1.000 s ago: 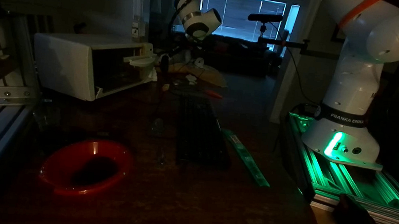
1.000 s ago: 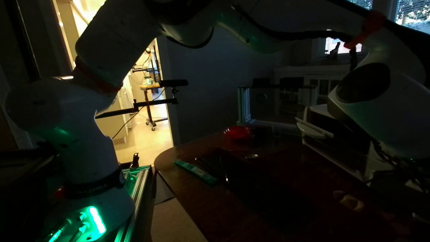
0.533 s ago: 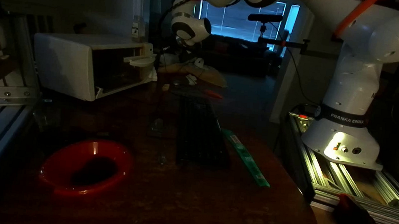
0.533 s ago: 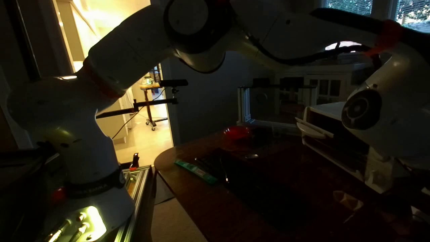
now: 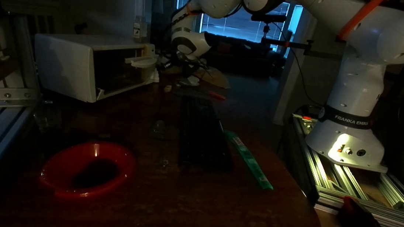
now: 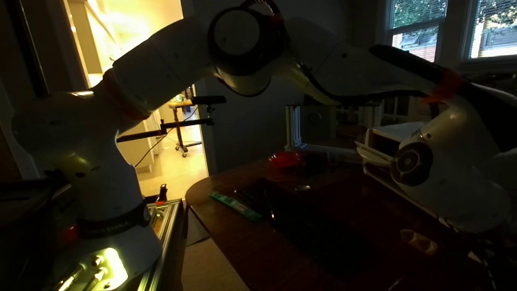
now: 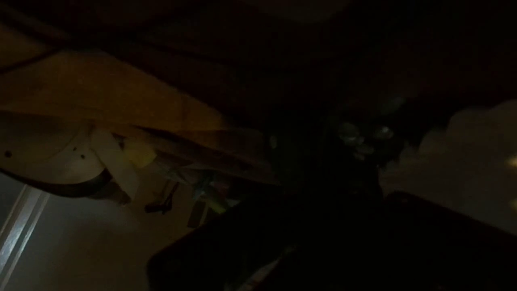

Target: Move the mouse cable to the left and place the mouse on the right

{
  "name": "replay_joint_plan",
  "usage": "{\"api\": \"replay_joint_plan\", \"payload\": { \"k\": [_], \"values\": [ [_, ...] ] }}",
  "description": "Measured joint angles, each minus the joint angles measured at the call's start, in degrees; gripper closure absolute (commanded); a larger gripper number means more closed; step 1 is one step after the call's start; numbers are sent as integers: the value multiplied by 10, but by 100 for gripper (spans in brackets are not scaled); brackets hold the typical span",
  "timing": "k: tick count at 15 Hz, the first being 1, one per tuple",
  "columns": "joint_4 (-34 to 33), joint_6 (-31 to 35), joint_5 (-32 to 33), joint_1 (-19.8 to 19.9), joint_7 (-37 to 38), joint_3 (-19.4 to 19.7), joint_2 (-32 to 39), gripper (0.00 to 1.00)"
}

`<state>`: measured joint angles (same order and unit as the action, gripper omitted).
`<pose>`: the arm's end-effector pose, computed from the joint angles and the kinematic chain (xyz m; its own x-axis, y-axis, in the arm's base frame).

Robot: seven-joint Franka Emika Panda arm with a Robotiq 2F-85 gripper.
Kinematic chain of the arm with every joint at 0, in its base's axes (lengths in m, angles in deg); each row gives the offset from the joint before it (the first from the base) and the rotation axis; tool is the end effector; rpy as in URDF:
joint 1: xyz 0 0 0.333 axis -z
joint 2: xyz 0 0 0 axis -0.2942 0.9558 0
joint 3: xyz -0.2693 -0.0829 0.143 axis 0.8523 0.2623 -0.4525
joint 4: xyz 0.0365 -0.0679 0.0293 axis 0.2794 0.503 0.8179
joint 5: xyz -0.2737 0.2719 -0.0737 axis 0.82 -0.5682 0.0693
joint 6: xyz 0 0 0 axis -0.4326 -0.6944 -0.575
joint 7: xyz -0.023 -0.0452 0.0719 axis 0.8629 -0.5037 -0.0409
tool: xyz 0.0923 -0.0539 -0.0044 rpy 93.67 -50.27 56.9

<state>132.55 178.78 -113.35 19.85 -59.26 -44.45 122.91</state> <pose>0.6596 -0.2883 0.1501 0.6294 0.1213 0.7676 -0.1420 -0.9532 0.2670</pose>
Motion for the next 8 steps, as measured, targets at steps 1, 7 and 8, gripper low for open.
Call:
{"api": "replay_joint_plan", "payload": {
  "k": [1, 7, 8],
  "values": [
    [12, -4, 13, 0, 0, -6, -2, 99],
    [71, -13, 74, 0, 4, -33, -35, 71],
    [80, -13, 81, 0, 8, -36, -43, 65]
  ]
}}
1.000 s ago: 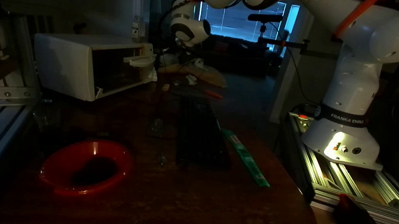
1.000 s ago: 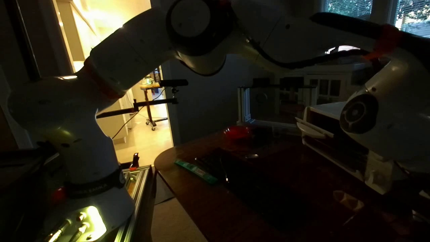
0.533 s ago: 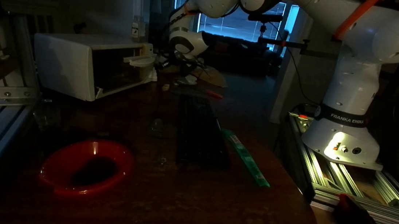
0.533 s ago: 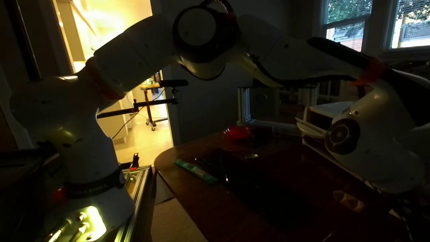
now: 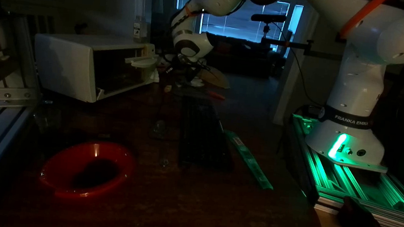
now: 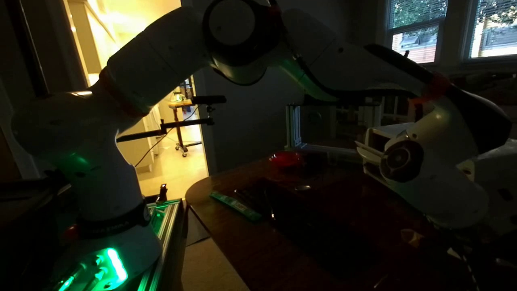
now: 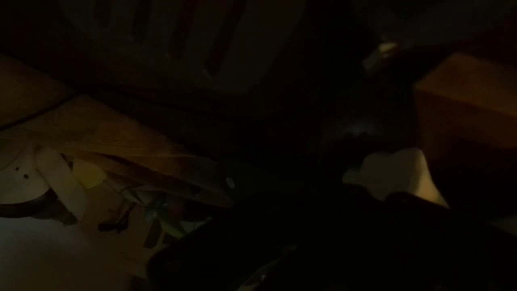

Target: Move the mouse cable to the left and place the mouse on the right

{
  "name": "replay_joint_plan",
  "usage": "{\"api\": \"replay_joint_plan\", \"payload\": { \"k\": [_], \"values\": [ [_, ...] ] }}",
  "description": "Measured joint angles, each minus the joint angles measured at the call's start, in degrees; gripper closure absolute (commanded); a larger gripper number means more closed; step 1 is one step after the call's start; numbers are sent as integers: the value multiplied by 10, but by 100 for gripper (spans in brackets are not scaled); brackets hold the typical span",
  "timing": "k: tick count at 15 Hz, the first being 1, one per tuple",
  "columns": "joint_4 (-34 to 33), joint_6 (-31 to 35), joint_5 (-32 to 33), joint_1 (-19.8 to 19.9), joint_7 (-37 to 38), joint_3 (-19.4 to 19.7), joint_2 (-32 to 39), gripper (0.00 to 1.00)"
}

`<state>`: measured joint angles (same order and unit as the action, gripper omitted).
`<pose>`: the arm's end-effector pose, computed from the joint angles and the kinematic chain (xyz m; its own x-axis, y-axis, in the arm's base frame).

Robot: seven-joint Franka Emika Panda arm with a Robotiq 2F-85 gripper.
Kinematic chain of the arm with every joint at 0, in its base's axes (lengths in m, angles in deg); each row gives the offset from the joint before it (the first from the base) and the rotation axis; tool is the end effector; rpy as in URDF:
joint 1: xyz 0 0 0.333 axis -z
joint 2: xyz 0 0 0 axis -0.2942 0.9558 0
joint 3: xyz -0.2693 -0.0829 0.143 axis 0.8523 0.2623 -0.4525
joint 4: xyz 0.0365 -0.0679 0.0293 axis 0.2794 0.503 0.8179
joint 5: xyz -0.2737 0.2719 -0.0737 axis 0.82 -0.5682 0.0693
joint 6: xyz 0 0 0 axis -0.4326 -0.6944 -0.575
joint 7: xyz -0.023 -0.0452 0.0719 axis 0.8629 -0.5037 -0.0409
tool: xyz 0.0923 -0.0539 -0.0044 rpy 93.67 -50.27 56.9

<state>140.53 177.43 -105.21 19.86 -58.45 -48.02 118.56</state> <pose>0.6432 -0.2662 0.1421 0.6797 0.1770 0.7119 -0.0280 -0.9635 0.2663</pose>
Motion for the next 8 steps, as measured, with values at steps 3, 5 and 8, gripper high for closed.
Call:
{"api": "replay_joint_plan", "payload": {
  "k": [3, 5, 8],
  "values": [
    [32, 0, 32, 1, 19, -11, -35, 41],
    [58, 1, 57, 1, 36, -19, -67, 26],
    [112, 22, 112, 0, 85, -36, -128, 4]
  ]
}}
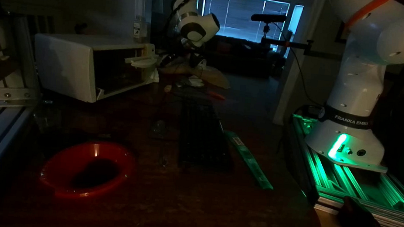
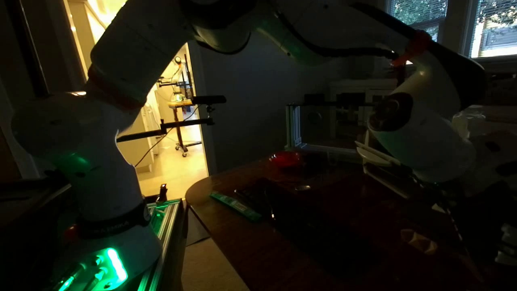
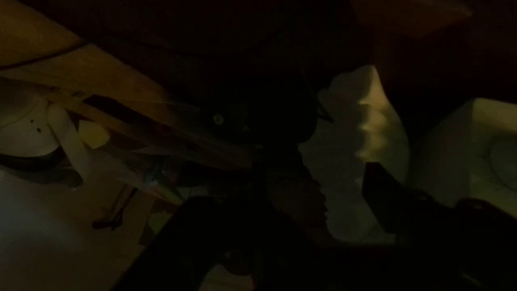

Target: Move the mouse cable to the left and place the mouse on the right

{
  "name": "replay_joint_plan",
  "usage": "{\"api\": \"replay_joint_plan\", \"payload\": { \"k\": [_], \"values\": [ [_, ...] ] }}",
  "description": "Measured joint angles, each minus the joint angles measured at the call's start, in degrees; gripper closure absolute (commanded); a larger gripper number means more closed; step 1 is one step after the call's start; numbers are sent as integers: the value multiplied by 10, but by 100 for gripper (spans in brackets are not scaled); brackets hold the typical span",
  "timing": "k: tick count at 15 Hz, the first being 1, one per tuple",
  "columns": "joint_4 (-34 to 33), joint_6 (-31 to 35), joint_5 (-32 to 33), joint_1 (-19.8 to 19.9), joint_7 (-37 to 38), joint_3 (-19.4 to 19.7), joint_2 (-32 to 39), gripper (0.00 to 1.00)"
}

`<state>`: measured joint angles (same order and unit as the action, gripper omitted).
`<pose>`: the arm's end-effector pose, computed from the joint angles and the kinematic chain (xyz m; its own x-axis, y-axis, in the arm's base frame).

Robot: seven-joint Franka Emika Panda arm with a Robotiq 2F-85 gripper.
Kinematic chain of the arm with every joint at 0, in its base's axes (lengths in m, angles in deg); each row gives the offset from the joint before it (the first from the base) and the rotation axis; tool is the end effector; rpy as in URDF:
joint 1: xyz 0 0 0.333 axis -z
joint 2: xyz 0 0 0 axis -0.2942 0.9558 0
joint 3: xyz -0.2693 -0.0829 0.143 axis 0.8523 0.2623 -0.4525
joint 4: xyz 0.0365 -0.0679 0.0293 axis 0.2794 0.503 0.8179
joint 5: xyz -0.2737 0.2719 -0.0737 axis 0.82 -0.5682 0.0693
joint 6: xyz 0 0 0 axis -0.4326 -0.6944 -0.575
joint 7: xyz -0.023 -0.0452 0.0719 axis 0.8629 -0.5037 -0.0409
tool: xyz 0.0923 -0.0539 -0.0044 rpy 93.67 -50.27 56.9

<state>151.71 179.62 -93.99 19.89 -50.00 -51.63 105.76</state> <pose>0.6262 -0.2451 0.2126 0.6875 0.1530 0.7099 -0.0154 -0.9743 0.2249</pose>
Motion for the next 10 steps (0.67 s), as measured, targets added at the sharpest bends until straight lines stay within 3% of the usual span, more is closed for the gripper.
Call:
{"api": "replay_joint_plan", "payload": {
  "k": [5, 10],
  "values": [
    [115, 31, 131, -3, 130, -39, -96, 0],
    [217, 74, 243, -17, 259, -41, -174, 0]
  ]
}}
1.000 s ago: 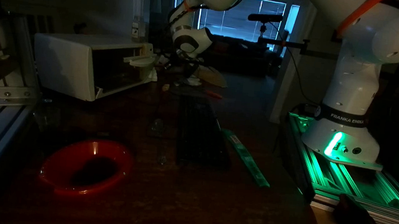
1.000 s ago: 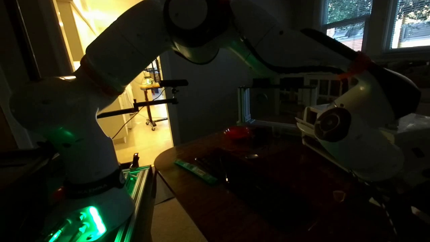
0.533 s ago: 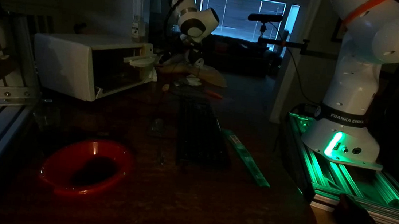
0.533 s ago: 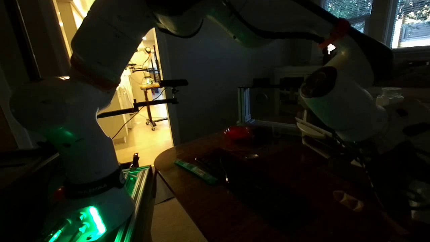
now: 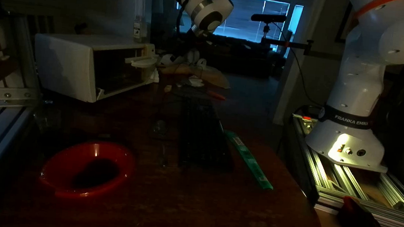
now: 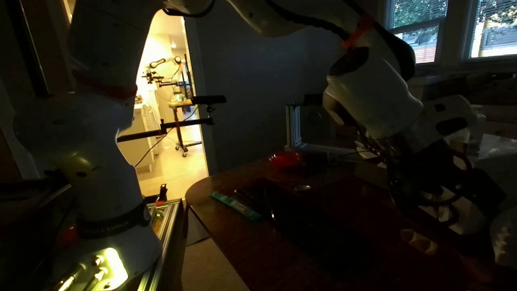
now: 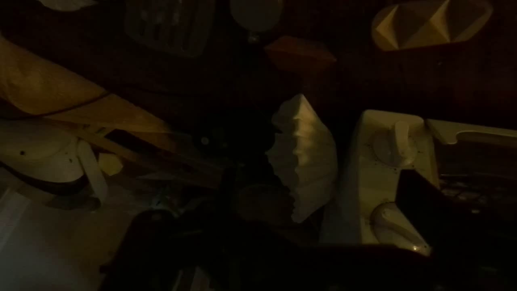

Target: Move the mouse cable to the left and place the mouse on the right

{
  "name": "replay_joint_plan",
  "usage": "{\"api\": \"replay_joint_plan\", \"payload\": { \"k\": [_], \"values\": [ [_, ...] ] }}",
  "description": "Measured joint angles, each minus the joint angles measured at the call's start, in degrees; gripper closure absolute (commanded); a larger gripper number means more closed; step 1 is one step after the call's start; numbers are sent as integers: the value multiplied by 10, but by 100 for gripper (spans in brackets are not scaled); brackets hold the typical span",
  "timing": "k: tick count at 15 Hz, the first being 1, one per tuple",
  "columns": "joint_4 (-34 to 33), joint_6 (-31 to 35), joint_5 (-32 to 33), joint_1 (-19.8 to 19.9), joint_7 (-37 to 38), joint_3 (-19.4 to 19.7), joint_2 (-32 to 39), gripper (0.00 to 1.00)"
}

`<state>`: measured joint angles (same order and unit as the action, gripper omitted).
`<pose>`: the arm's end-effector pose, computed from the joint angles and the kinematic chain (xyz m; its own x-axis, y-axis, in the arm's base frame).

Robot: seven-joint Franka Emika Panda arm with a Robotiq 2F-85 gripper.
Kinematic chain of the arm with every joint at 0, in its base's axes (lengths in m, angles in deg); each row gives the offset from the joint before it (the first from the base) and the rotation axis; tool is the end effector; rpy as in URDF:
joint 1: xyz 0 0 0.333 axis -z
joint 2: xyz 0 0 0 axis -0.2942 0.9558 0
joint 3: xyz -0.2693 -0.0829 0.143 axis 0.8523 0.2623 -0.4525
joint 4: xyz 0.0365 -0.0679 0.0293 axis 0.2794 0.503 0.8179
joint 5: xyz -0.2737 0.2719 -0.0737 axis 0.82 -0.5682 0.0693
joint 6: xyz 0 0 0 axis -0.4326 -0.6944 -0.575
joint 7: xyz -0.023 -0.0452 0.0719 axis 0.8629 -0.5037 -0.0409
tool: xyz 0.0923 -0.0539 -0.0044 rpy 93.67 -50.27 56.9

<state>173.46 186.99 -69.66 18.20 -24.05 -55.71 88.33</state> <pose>0.5623 -0.2016 0.2718 0.7761 0.0674 0.6269 -0.0552 -0.9832 0.1741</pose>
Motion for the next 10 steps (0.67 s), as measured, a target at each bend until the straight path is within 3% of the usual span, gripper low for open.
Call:
{"api": "replay_joint_plan", "payload": {
  "k": [6, 10],
  "values": [
    [105, 3, 129, -16, 106, 30, -88, 0],
    [182, -31, 302, -5, 220, 17, -152, 0]
  ]
}}
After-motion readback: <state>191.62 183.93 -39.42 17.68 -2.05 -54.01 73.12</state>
